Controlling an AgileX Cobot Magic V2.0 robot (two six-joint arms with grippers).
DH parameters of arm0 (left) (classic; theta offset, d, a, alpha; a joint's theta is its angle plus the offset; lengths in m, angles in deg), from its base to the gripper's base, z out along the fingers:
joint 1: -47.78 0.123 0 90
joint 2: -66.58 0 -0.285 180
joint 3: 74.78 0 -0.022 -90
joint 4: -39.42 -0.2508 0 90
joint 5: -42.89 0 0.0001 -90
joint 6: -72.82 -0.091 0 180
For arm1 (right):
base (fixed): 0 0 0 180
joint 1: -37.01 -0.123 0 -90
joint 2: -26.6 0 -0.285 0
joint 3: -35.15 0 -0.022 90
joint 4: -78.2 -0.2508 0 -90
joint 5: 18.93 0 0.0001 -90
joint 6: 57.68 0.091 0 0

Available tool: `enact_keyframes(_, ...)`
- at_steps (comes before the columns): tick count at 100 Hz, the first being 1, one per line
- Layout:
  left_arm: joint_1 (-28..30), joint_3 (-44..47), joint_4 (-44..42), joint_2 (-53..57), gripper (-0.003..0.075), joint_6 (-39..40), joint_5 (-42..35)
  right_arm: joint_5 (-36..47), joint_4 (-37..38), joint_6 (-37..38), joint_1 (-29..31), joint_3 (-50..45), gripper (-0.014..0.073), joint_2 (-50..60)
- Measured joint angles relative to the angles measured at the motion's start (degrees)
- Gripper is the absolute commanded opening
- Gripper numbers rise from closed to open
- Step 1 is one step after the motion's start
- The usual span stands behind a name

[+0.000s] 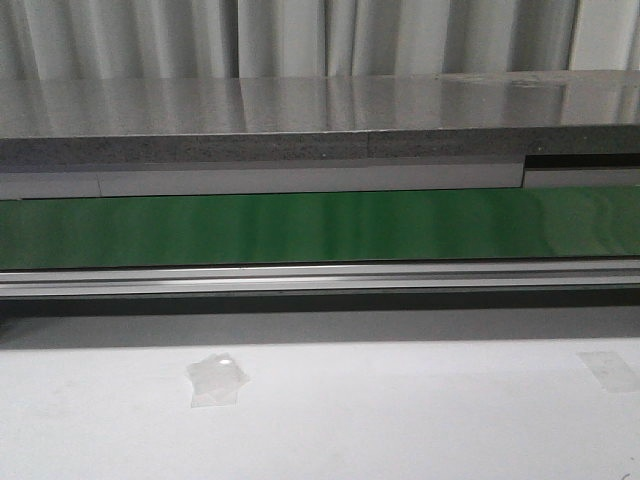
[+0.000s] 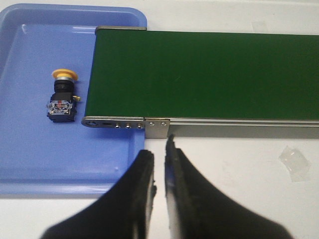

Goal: Move button from left to right

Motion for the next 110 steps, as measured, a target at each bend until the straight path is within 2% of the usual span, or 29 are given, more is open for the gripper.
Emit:
enact_keyframes(10,0.0,0.0,0.0,0.0,0.0480,0.0,0.0,0.0,0.0,0.0,0.0,0.0,-0.0068,0.0)
enact_keyframes(17,0.0,0.0,0.0,0.0,0.0586,0.0,-0.1,0.0,0.0,0.0,0.0,0.0,-0.0068,0.0)
enact_keyframes(22,0.0,0.0,0.0,0.0,0.0614,0.0,-0.2,0.0,0.0,0.0,0.0,0.0,-0.0068,0.0)
enact_keyframes(43,0.0,0.0,-0.3,0.0,0.0573,0.0,-0.4,0.0,0.0,0.0,0.0,0.0,-0.0068,0.0)
enact_keyframes(65,0.9,0.0,-2.1,-0.5,0.0571,1.2,-0.5,0.0,0.0,0.0,0.0,0.0,-0.0068,0.0)
enact_keyframes(84,6.7,-2.7,-4.1,-6.1,0.0571,2.0,-1.7,0.0,0.0,0.0,0.0,0.0,-0.0068,0.0)
enact_keyframes(110,14.3,-10.9,-4.1,-21.9,0.0567,2.1,-4.7,0.1,0.0,0.0,0.0,0.0,-0.0068,0.0)
